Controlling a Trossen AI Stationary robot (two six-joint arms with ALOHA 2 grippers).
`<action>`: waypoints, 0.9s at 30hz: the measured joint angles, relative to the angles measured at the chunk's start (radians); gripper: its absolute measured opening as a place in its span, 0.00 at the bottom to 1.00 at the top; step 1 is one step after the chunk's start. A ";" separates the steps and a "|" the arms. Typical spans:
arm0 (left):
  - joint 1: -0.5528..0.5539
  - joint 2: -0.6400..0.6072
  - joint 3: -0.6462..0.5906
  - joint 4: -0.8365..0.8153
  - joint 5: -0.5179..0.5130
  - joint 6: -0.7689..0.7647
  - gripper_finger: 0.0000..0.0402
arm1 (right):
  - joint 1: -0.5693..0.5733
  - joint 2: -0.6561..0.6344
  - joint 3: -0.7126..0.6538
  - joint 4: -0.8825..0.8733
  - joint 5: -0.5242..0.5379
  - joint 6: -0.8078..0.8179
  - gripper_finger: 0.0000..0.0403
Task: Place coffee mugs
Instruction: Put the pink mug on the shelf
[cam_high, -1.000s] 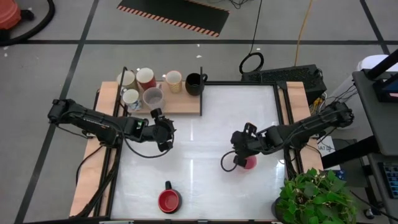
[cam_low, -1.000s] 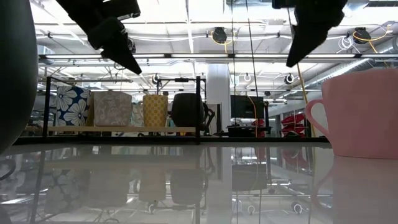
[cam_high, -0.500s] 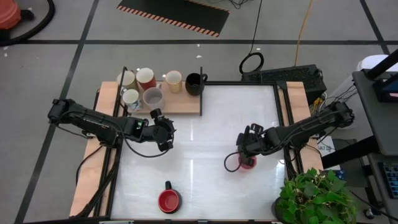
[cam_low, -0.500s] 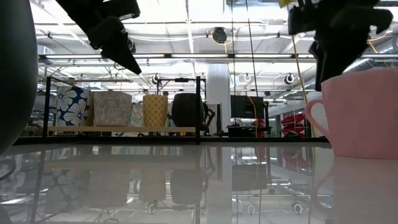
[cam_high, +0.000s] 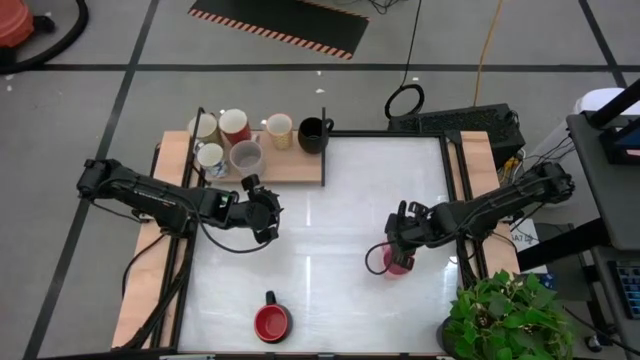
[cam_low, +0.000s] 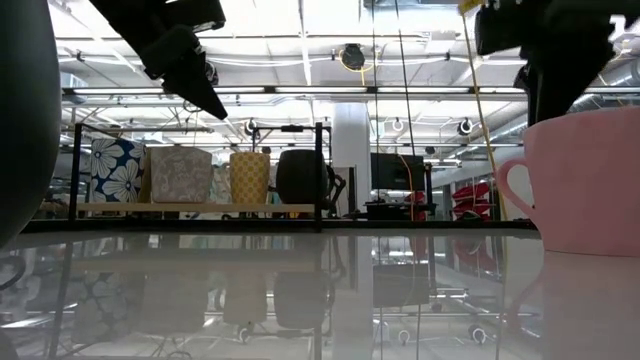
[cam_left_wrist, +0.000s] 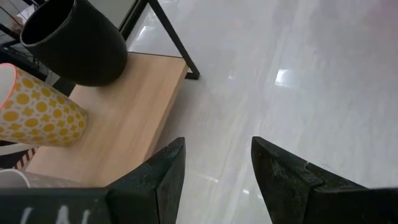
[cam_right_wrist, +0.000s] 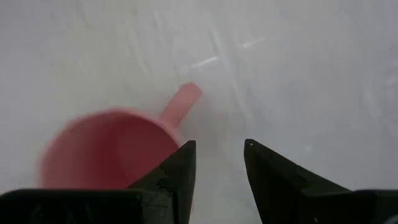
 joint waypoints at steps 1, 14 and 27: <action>0.000 0.000 0.000 0.000 0.000 0.000 0.47 | 0.000 -0.016 0.001 0.004 -0.006 0.028 0.32; 0.000 0.000 0.000 0.000 0.000 -0.012 0.47 | 0.054 -0.084 -0.034 0.097 -0.033 0.097 0.32; 0.000 0.000 0.000 0.000 0.000 -0.034 0.47 | 0.039 -0.087 -0.127 0.165 -0.128 -0.020 0.32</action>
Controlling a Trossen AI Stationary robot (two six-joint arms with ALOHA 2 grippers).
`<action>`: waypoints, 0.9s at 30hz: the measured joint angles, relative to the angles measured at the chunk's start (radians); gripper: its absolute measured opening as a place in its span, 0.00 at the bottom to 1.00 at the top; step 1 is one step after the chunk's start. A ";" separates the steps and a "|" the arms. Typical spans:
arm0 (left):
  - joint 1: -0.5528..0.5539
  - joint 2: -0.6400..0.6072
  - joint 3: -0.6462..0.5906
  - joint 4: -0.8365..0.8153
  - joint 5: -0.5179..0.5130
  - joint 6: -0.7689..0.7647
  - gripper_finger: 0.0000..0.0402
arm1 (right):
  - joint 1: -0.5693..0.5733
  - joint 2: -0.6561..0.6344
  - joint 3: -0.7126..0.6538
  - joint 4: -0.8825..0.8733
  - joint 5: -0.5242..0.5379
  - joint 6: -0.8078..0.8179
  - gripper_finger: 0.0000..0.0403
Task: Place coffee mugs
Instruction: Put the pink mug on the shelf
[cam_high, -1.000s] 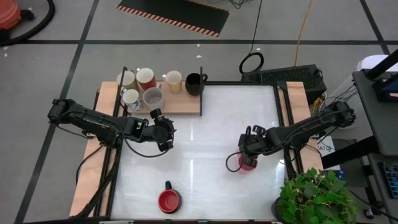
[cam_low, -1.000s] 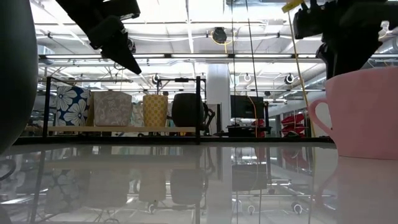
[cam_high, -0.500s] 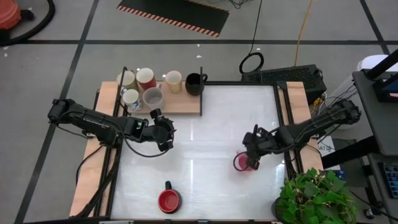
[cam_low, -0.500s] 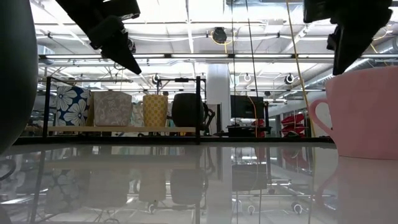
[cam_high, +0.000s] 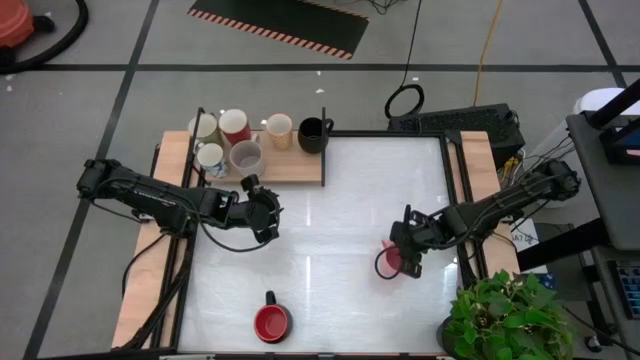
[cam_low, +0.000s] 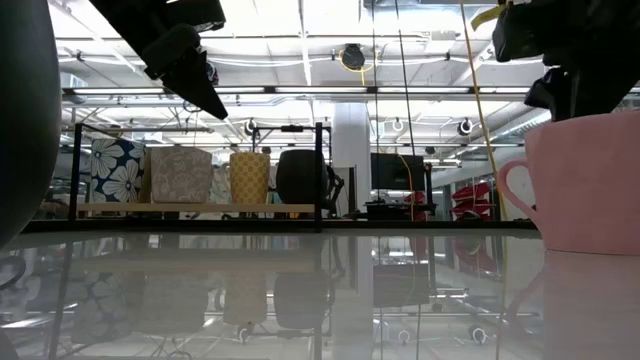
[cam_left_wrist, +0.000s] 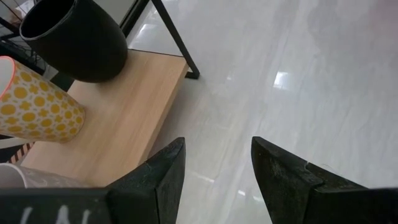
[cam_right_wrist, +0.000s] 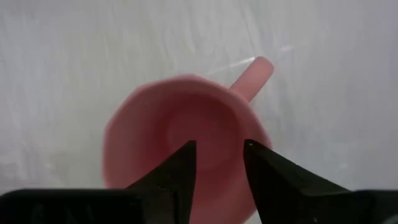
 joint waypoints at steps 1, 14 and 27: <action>0.000 0.000 0.000 0.000 0.000 0.000 0.47 | -0.004 0.000 0.000 0.000 0.001 -0.030 0.31; 0.000 0.000 0.000 0.000 0.000 0.001 0.47 | -0.019 0.000 0.000 0.025 0.002 -0.193 0.03; 0.000 0.000 0.000 0.000 0.000 0.001 0.47 | -0.020 -0.084 0.013 0.065 0.175 -0.095 0.11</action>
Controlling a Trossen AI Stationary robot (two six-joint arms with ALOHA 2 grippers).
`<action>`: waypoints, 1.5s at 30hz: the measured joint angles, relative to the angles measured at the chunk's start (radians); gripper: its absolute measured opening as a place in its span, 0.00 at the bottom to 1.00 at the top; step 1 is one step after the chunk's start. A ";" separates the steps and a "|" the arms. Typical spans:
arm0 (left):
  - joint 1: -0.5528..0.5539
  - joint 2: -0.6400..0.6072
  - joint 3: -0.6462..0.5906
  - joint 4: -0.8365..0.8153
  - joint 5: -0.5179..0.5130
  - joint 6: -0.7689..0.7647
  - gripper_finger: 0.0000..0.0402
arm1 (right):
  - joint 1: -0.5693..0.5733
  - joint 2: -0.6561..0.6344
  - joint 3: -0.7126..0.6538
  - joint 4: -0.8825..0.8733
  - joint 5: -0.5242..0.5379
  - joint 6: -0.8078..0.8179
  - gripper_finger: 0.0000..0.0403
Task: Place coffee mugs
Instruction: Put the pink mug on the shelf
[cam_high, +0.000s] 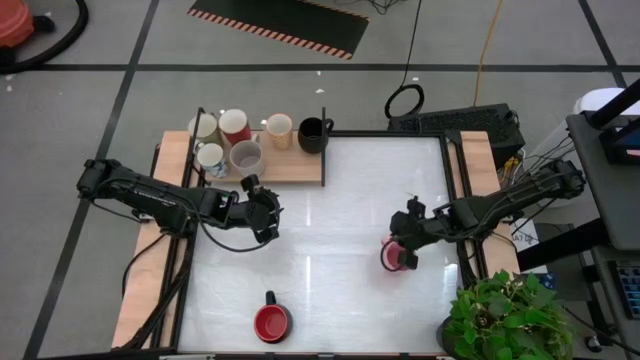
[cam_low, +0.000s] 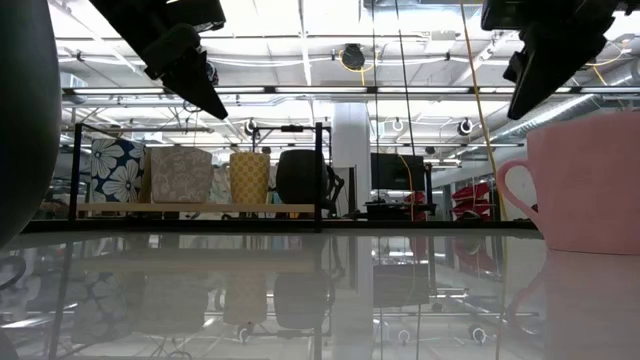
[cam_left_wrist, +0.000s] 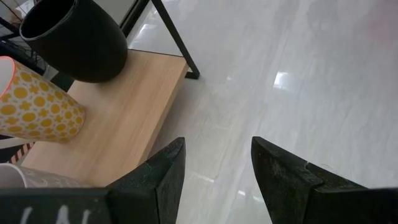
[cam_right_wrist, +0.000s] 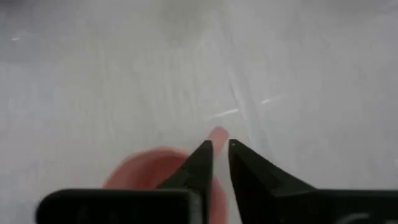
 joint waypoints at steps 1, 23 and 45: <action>0.000 0.000 0.000 0.000 0.000 0.000 0.47 | 0.000 0.001 0.000 -0.003 0.012 0.003 0.14; 0.000 0.000 0.000 0.000 0.000 -0.005 0.47 | -0.024 0.059 -0.077 -0.057 -0.206 0.010 0.24; -0.043 0.000 0.000 0.240 0.047 0.129 0.47 | -0.197 0.054 0.054 0.178 -0.037 -0.023 0.02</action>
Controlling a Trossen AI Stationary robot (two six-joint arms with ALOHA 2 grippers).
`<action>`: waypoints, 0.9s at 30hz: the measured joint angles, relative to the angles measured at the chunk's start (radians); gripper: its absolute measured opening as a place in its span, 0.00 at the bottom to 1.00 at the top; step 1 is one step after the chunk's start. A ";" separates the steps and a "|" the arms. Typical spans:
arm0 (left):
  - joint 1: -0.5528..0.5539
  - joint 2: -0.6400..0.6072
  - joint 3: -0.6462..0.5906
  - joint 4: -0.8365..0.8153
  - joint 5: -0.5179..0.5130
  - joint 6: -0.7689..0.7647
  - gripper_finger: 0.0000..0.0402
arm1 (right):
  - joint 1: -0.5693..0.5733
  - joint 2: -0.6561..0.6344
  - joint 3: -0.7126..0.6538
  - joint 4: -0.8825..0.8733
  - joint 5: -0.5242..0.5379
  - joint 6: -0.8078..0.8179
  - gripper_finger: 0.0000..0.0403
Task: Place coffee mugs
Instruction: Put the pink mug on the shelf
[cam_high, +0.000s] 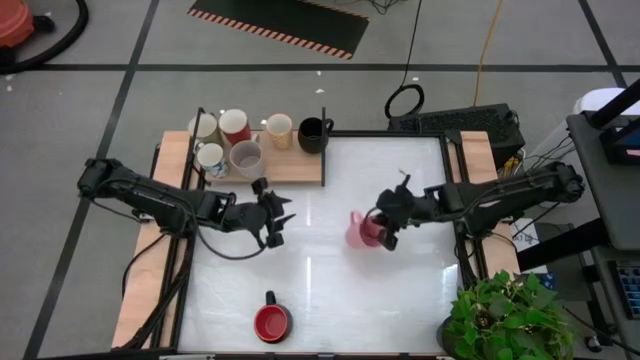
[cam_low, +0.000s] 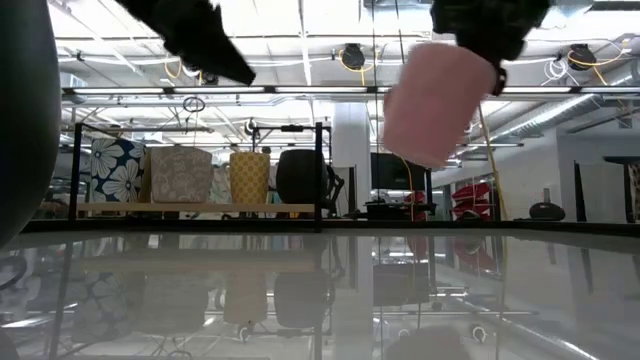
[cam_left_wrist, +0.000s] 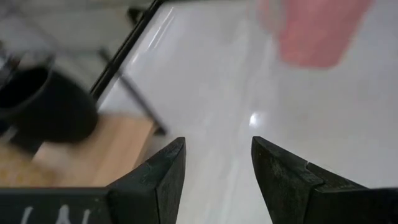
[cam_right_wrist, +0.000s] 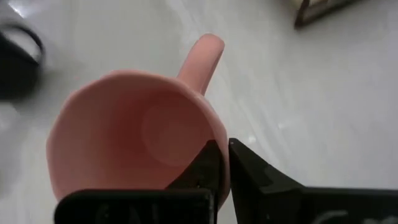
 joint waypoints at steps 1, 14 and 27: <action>-0.012 0.000 0.000 0.026 0.005 0.027 0.47 | -0.010 0.000 0.001 0.030 0.000 -0.011 0.02; -0.207 0.087 0.034 0.298 -0.051 0.366 0.47 | -0.091 0.005 0.002 0.256 0.151 -0.054 0.02; -0.239 0.446 0.444 0.020 -0.165 0.453 0.47 | -0.099 0.153 0.004 0.492 0.068 -0.124 0.02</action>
